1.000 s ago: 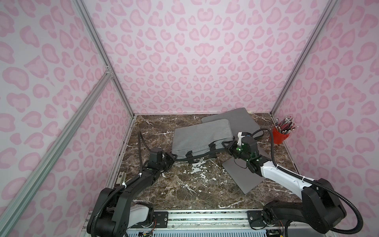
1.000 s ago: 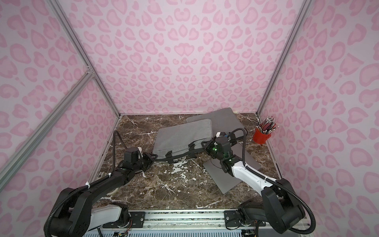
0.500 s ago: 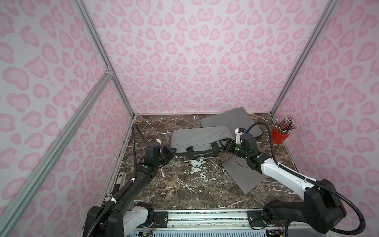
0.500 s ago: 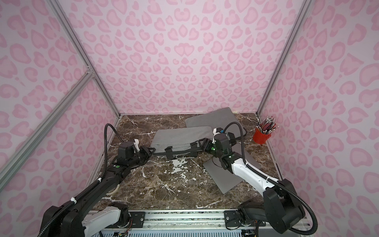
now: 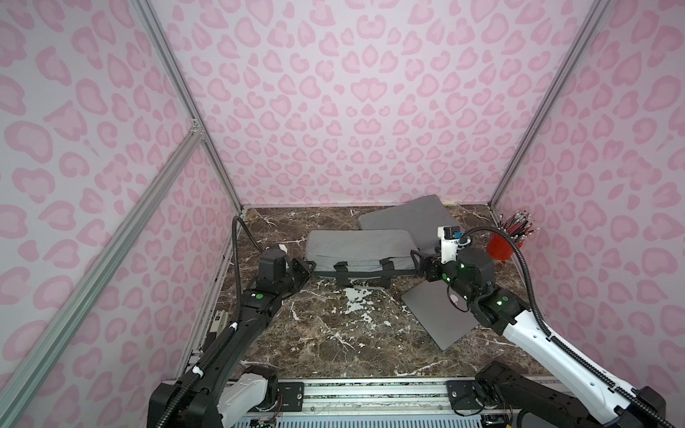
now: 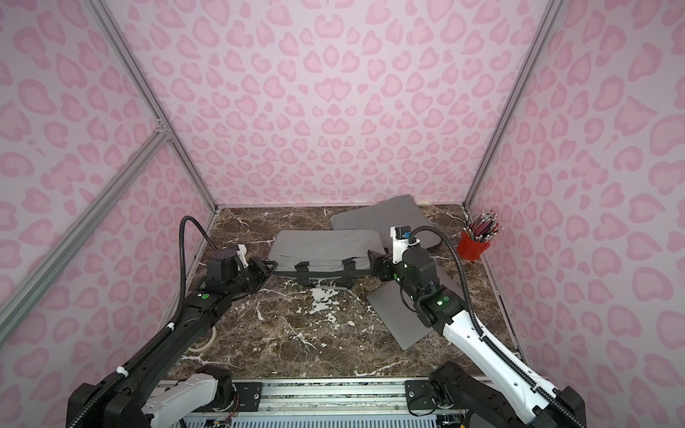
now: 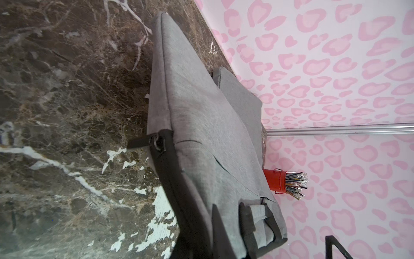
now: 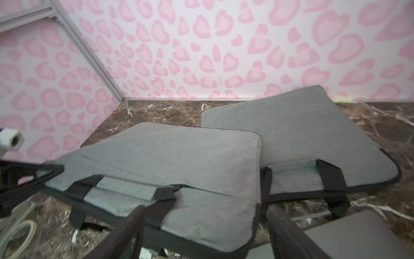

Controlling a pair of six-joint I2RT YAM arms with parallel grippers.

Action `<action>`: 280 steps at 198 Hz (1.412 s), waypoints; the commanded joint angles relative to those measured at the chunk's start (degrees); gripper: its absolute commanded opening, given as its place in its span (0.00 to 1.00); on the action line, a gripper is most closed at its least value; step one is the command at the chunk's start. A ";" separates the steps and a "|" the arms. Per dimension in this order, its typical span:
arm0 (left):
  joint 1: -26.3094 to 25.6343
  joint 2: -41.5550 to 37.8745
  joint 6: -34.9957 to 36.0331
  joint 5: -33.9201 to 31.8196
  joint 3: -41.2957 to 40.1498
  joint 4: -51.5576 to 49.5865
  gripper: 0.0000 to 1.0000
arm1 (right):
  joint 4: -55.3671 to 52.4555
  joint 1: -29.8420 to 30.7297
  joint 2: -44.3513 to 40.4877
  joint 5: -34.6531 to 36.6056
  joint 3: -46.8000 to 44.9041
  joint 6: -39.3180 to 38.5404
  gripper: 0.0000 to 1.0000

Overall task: Open the zippered laptop bag and take out the laptop
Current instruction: Pick up the zippered laptop bag from the corner of the board, then unzip the zipper on the zippered laptop bag.

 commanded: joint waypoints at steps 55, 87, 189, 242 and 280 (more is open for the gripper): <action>-0.04 -1.34 1.76 1.34 2.25 2.60 0.01 | 5.80 20.99 18.39 17.62 7.18 -27.80 0.84; -0.09 -1.26 1.72 1.45 2.61 2.58 0.01 | 5.18 23.61 24.86 18.65 10.48 -32.50 0.85; -0.05 -1.52 1.22 2.40 2.69 2.19 0.01 | 5.37 19.99 33.37 21.06 11.82 -35.27 0.84; -0.04 -1.21 1.23 2.56 2.88 0.71 0.01 | 9.58 18.10 34.77 19.20 11.13 -35.51 0.22; 2.15 -2.46 5.95 0.09 6.28 -8.66 0.31 | 9.83 17.79 34.92 19.59 10.56 -35.03 0.00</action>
